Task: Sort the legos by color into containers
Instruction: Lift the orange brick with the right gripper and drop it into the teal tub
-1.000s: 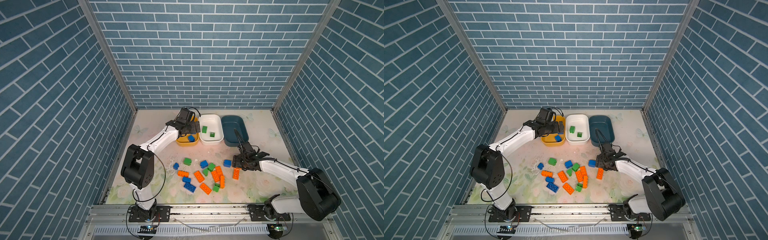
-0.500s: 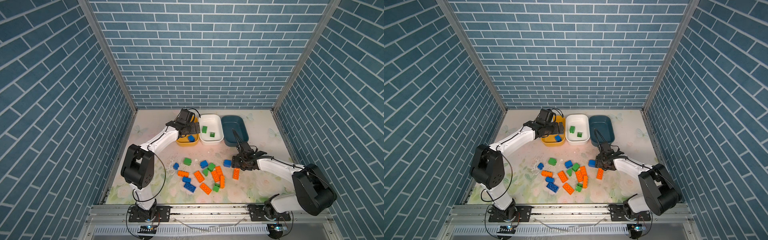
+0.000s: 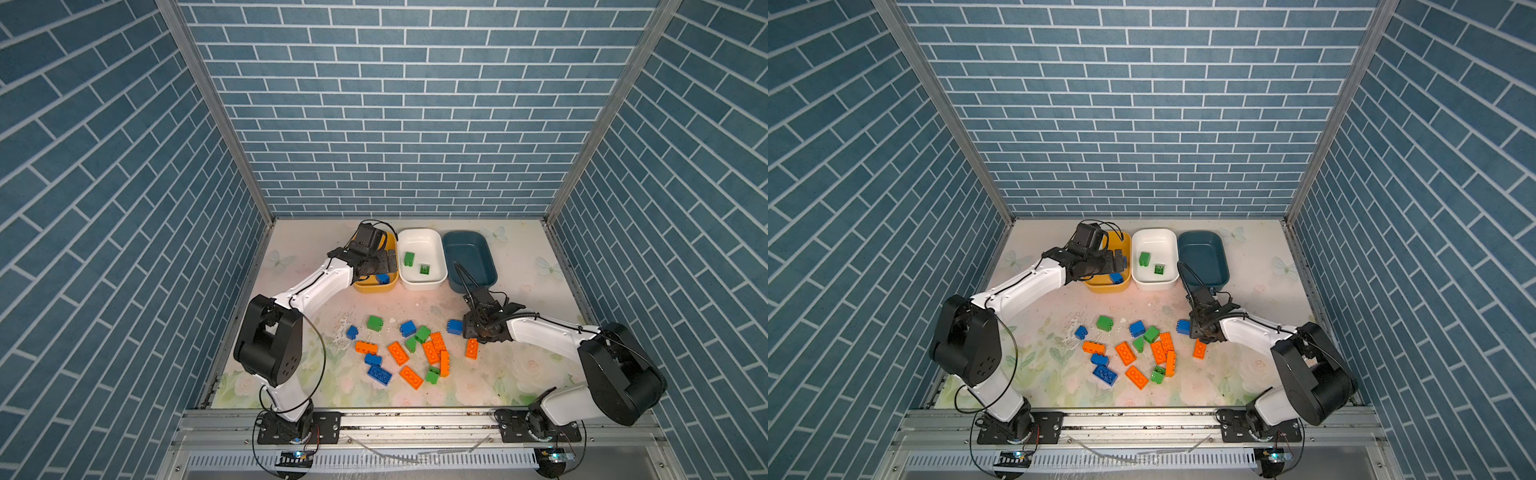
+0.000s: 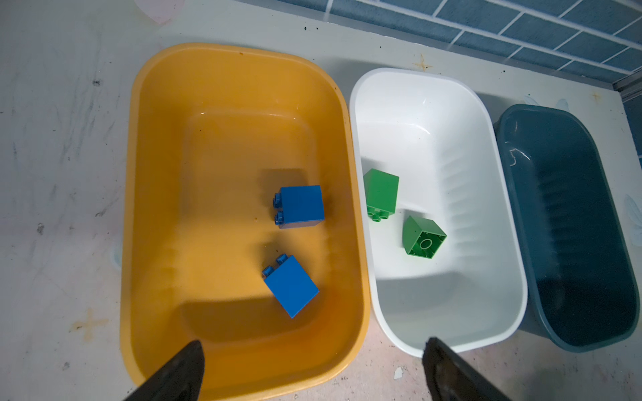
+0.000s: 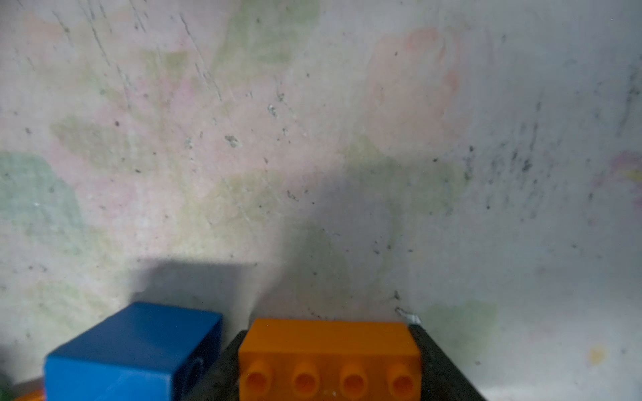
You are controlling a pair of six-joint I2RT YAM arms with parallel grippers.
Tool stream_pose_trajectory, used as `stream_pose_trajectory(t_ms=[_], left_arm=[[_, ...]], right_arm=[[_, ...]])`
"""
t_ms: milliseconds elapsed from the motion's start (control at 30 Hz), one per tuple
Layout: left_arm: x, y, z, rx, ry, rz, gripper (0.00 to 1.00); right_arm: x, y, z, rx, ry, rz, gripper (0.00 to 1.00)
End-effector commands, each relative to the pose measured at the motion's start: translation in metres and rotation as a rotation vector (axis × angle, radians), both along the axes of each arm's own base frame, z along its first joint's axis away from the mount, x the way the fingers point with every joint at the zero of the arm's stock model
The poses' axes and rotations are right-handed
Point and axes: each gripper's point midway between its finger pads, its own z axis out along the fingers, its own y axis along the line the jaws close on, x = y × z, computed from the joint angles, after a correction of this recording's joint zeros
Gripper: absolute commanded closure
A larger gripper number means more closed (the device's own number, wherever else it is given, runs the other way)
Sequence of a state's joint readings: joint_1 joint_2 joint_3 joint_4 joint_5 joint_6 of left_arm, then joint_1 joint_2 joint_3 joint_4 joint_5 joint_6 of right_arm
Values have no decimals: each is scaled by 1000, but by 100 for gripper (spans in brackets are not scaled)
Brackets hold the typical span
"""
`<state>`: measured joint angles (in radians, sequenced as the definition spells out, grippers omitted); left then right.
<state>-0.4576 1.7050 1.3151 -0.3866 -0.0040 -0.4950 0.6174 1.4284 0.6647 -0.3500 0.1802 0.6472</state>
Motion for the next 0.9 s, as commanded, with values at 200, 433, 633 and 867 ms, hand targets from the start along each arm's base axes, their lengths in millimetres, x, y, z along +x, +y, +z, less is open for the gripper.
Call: stream_pose_trajectory(t_ms=[200, 433, 633, 867], left_arm=[[-10, -6, 17, -31, -60, -29, 1], [-29, -42, 22, -100, -118, -150, 1], [-48, -75, 32, -161, -165, -313, 1], [-64, -85, 32, -208, -153, -413, 1]], right_arm=[[16, 3, 47, 114, -196, 1, 53], [60, 13, 104, 238, -375, -14, 54], [105, 24, 131, 295, -444, 9, 55], [162, 25, 127, 280, -406, 32, 55]])
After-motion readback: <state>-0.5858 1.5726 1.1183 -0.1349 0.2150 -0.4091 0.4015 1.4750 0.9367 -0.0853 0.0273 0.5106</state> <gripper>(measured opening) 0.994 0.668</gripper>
